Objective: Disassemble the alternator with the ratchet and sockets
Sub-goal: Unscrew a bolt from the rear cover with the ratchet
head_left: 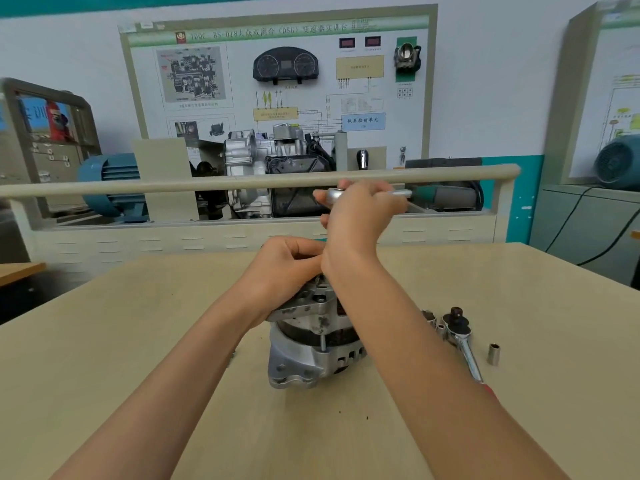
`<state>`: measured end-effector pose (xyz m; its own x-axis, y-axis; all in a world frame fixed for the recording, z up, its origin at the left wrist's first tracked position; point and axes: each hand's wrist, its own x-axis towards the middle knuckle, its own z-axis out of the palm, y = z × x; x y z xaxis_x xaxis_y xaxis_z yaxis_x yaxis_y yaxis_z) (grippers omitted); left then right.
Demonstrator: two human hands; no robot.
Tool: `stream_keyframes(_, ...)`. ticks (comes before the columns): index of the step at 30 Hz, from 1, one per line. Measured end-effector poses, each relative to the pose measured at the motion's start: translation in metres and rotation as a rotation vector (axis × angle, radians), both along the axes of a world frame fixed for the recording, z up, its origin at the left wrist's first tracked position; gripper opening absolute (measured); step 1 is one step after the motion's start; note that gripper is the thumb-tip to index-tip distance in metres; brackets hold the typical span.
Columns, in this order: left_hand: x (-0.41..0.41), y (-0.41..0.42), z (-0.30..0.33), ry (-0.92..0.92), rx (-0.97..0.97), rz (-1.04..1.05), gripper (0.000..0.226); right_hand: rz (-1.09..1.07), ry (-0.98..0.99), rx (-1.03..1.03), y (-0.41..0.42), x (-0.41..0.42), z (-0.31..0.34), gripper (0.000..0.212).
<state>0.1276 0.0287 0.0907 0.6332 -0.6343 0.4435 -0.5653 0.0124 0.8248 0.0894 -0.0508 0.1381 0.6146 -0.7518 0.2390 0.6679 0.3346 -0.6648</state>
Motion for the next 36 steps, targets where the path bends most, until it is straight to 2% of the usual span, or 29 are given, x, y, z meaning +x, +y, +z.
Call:
stream_keyframes(1,0.0,0.0,0.0,-0.015,0.01,0.009,0.04,0.001,0.011,-0.051,0.003,-0.002,-0.003,0.009)
stream_keyframes(4,0.002,0.003,0.0,-0.036,0.052,0.014,0.017,0.14,0.197,-0.21,0.0,-0.002,-0.005,0.014)
stream_keyframes(6,0.004,0.004,0.0,-0.045,0.072,0.008,0.011,0.215,0.213,-0.201,-0.004,-0.002,0.0,0.016)
stream_keyframes(10,0.002,0.003,0.0,-0.121,0.084,0.048,0.008,0.334,0.158,-0.078,-0.014,-0.002,0.009,0.024)
stream_keyframes(14,0.004,0.003,0.0,-0.16,0.054,0.072,0.011,0.305,0.026,-0.008,-0.03,-0.003,0.009,0.019)
stream_keyframes(18,0.007,0.005,0.0,-0.092,0.04,0.068,0.008,0.213,-0.042,-0.002,-0.046,-0.002,-0.005,0.015)
stream_keyframes(21,0.008,0.004,0.0,-0.053,0.047,0.082,0.007,0.253,-0.092,0.066,-0.056,-0.001,-0.012,0.01)
stream_keyframes(25,0.009,0.004,0.002,-0.023,0.054,0.076,0.008,0.333,-0.152,0.177,-0.062,0.0,-0.019,0.025)
stream_keyframes(27,0.009,0.004,0.004,-0.014,0.056,0.076,0.009,0.356,-0.167,0.207,-0.063,0.0,-0.02,0.026)
stream_keyframes(31,0.011,0.007,0.003,0.003,0.071,0.077,0.011,0.393,-0.188,0.223,-0.066,0.0,-0.023,0.027)
stream_keyframes(36,0.013,0.013,0.005,-0.023,0.112,0.018,0.008,0.362,-0.186,0.14,-0.065,-0.001,-0.019,0.027)
